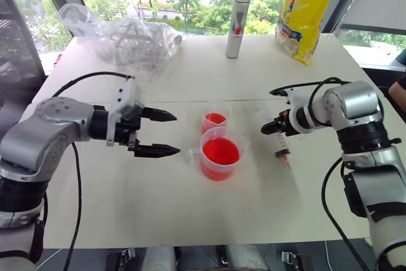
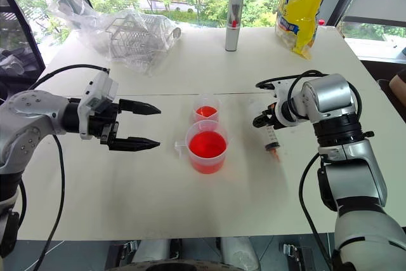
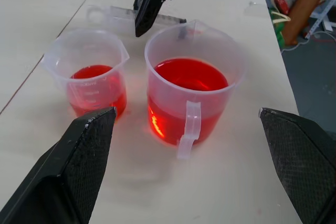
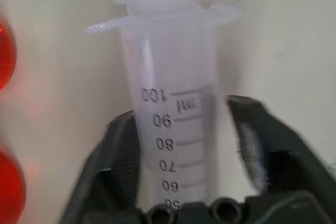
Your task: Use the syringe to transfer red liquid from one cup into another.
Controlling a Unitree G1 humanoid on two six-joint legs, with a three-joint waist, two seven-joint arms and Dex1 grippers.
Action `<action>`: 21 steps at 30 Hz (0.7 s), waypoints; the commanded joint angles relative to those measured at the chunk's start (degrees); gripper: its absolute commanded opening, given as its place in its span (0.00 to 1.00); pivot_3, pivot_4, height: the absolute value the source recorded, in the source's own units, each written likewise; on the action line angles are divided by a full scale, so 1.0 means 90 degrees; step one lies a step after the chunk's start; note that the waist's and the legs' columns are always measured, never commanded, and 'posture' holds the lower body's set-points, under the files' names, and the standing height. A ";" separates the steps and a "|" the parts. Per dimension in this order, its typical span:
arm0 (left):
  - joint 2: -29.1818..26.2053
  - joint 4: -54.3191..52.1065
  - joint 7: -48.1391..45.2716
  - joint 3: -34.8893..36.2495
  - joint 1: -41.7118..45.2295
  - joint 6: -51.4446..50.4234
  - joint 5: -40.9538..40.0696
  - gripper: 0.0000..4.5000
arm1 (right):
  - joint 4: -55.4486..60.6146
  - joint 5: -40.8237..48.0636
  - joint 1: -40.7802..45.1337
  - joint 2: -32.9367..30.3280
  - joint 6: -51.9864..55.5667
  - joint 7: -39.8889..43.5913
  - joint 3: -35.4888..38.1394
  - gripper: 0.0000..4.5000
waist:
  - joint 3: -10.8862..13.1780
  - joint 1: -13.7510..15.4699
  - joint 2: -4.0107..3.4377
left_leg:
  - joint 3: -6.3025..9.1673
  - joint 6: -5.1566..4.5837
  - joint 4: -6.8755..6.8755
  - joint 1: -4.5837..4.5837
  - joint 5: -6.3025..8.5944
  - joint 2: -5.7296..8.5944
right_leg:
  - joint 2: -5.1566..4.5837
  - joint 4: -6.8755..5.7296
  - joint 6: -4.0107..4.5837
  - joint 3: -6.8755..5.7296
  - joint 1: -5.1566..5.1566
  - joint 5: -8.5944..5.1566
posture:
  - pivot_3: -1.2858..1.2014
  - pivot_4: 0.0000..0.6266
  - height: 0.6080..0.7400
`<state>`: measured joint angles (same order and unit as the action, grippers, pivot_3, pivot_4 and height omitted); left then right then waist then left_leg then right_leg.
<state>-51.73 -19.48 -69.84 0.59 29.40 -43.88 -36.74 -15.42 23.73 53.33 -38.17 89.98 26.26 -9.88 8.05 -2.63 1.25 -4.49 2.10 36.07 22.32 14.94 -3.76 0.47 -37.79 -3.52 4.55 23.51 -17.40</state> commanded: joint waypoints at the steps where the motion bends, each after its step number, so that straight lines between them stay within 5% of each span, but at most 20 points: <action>1: -0.0164 -0.0166 -0.0035 -0.0011 -0.0056 0.0252 0.0143 1.00 | 0.0127 -0.0023 0.0055 0.0003 0.0024 0.0036 0.0195 0.99 | 0.0000 -0.0002 0.0000 | -0.0001 0.0000 -0.0001 0.0000 0.0000 0.0000 | 0.0000 0.0000 0.0000 0.0001 0.0000 0.0000 | 0.52 0.24 1.00; 11: -0.0126 -0.0173 0.0065 0.0157 -0.0074 0.0081 -0.0093 1.00 | 0.1725 0.0560 0.0073 -0.1205 -0.0491 0.1247 0.0310 0.99 | 0.0002 0.0017 -0.0003 | 0.0001 0.0000 -0.0004 0.0002 0.0000 0.0001 | -0.0002 0.0006 -0.0001 -0.0003 -0.0001 -0.0001 | 0.52 0.24 1.00; 21: -0.0377 -0.0335 0.0053 0.0514 -0.0416 -0.0071 -0.0451 1.00 | 0.3461 0.1064 -0.1966 -0.3545 -0.3481 0.4095 0.1540 0.99 | 0.0002 0.0008 -0.0002 | 0.0004 -0.0007 -0.0005 -0.0003 0.0005 -0.0002 | -0.0006 0.0029 -0.0004 -0.0012 -0.0017 0.0000 | 0.52 0.24 1.00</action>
<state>-54.10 -21.54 -69.65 3.09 25.54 -44.59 -40.10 13.65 32.79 36.36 -67.80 63.49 59.02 -0.33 8.07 -2.56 1.23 -4.45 2.03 36.03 22.25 14.99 -3.78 0.41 -37.54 -3.56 4.44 23.32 -17.41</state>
